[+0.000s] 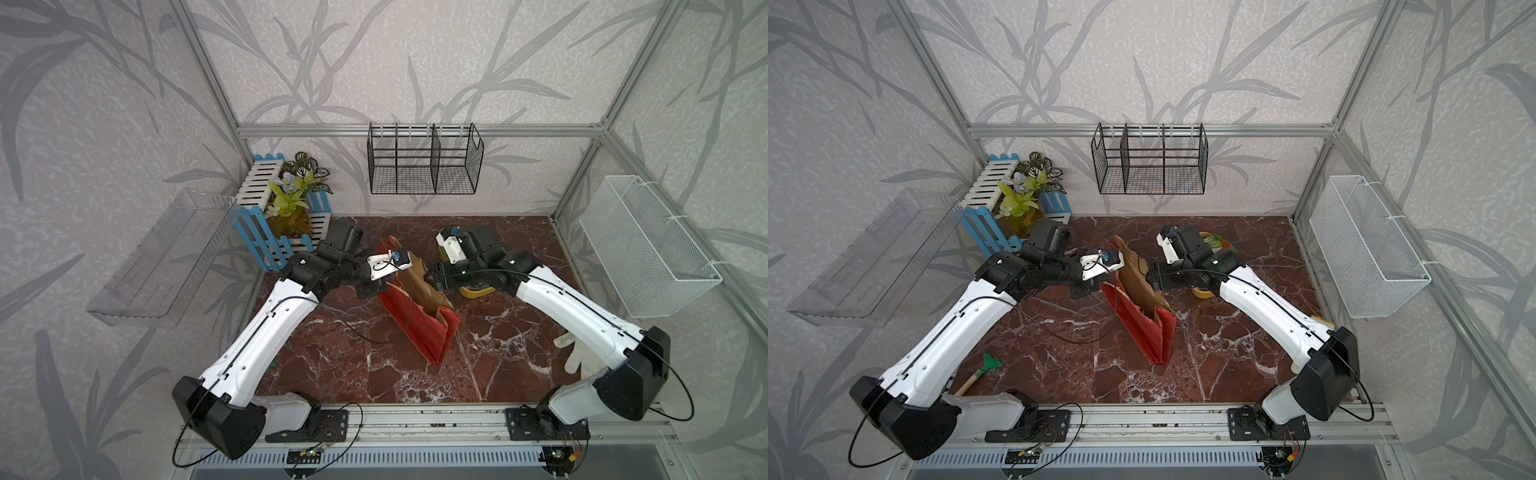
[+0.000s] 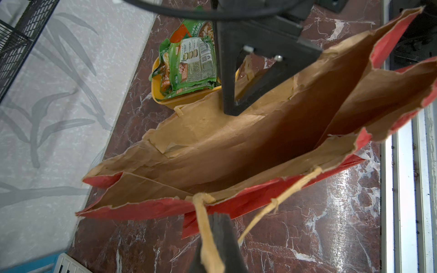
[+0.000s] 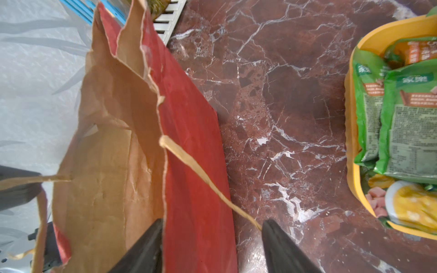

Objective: Place the condiment packets inside the bag
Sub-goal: Open the paper bag.

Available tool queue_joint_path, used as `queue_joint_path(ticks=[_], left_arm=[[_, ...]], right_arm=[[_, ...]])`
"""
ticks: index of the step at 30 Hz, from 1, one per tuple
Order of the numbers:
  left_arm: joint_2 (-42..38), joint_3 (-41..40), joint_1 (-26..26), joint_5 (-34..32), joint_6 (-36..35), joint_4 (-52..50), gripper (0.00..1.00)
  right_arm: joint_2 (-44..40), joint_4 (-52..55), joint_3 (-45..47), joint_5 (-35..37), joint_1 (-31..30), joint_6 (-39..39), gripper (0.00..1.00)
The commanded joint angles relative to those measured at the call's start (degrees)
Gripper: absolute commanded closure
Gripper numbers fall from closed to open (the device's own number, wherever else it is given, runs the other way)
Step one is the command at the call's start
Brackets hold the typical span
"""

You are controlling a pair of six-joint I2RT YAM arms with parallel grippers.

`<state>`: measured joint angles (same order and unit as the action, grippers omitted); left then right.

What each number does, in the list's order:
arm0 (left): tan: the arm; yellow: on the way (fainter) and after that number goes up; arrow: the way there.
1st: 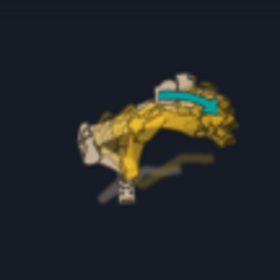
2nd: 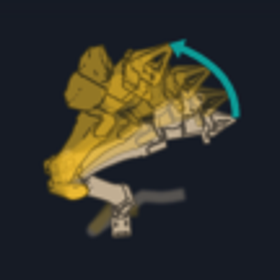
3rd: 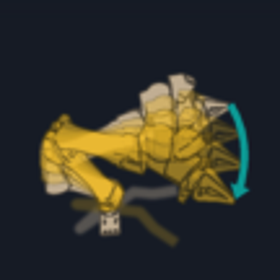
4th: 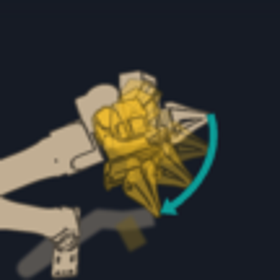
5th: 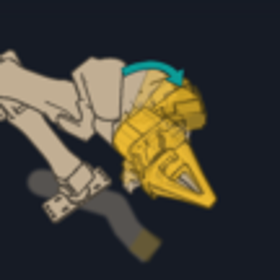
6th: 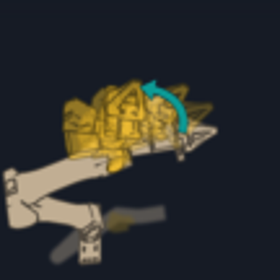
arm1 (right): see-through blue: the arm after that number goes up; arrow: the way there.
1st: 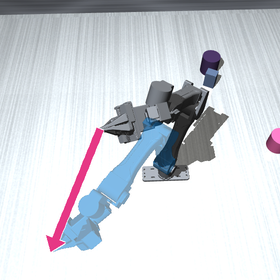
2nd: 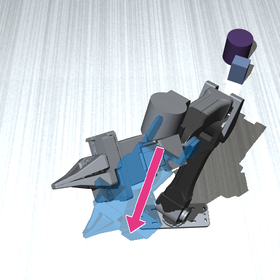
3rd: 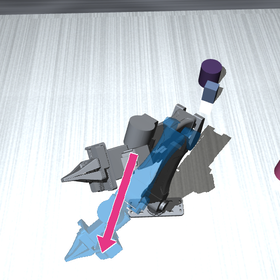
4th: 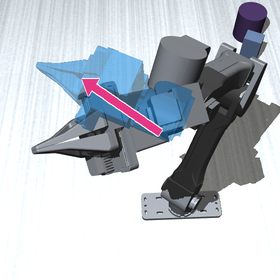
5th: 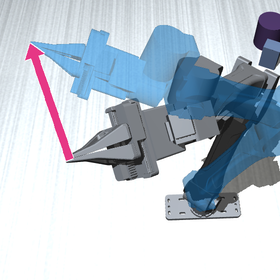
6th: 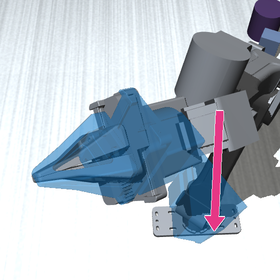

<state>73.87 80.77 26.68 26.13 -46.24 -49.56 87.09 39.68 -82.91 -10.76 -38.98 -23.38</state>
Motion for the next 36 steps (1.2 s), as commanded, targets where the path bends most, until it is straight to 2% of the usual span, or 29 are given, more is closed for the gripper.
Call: queue_joint_path(ticks=[1,5,6,7,8,9,10,11,13,16,19,22,26,30,33,35,36], left_arm=[[-2.1,-1.4,0.0,-3.5,2.0,3.8,1.0],[-4.6,-2.7,-1.5,-8.1,5.6,8.7,1.0],[-5.2,-2.8,-2.2,-9.6,7.3,10.2,0.93],[-5.7,-2.7,-2.8,-11.0,9.1,12.1,0.7],[-6.3,-2.8,-3.3,-12.9,12.2,14.9,0.33],[-6.7,-2.7,-3.7,-14.7,15.6,17.1,0.16],[-6.8,-2.4,-4.2,-15.5,18.1,18.7,0.05],[-7.2,-2.1,-4.5,-15.7,20.4,19.8,0.01],[-7.6,-1.1,-4.8,-15.0,25.4,20.4,0.0],[-8.7,-0.5,-5.0,-10.2,32.5,20.1,0.0],[-8.9,-2.3,-4.9,-5.4,40.2,21.0,0.0],[-7.7,-3.9,-5.0,-4.1,45.5,21.6,0.0],[-5.4,-4.8,-5.0,-4.2,47.4,21.4,0.0],[-3.7,-5.9,-5.0,-2.1,47.5,21.2,0.0],[-2.5,-6.5,-5.1,-2.8,47.2,20.9,0.0],[-2.1,-7.1,-5.1,-4.5,46.7,20.9,0.1],[-1.9,-7.4,-5.3,-5.2,46.4,21.0,0.19]], right_arm=[[2.0,7.5,-3.5,3.7,-1.6,2.7,0.49],[1.8,8.2,-5.5,7.7,-1.7,1.1,0.8],[1.2,7.7,-5.8,9.9,-1.7,0.1,0.85],[0.3,6.6,-5.9,11.5,-1.7,-1.0,0.91],[-1.1,4.8,-5.4,12.5,-1.7,-2.1,0.95],[-3.1,1.4,-4.1,13.9,-1.9,-3.6,1.0],[-4.3,-0.5,-3.3,14.6,-2.0,-4.5,1.0],[-6.4,-3.9,-1.6,16.9,-2.4,-6.5,1.0],[-9.0,-8.4,1.2,20.9,-3.4,-9.1,1.0],[-11.6,-14.9,5.0,27.6,-6.0,-10.8,1.0],[-12.2,-19.7,7.0,33.8,-9.2,-11.0,1.0],[-11.6,-24.1,8.1,38.3,-12.1,-10.9,1.0],[-10.4,-29.1,9.6,42.4,-16.1,-10.3,1.0],[-8.7,-31.7,9.7,43.2,-18.2,-9.6,1.0],[-7.9,-32.6,9.9,43.2,-19.1,-10.0,1.0],[-7.7,-33.3,10.2,43.1,-19.3,-10.2,1.0],[-7.7,-33.6,10.5,43.0,-19.3,-10.2,1.0]])
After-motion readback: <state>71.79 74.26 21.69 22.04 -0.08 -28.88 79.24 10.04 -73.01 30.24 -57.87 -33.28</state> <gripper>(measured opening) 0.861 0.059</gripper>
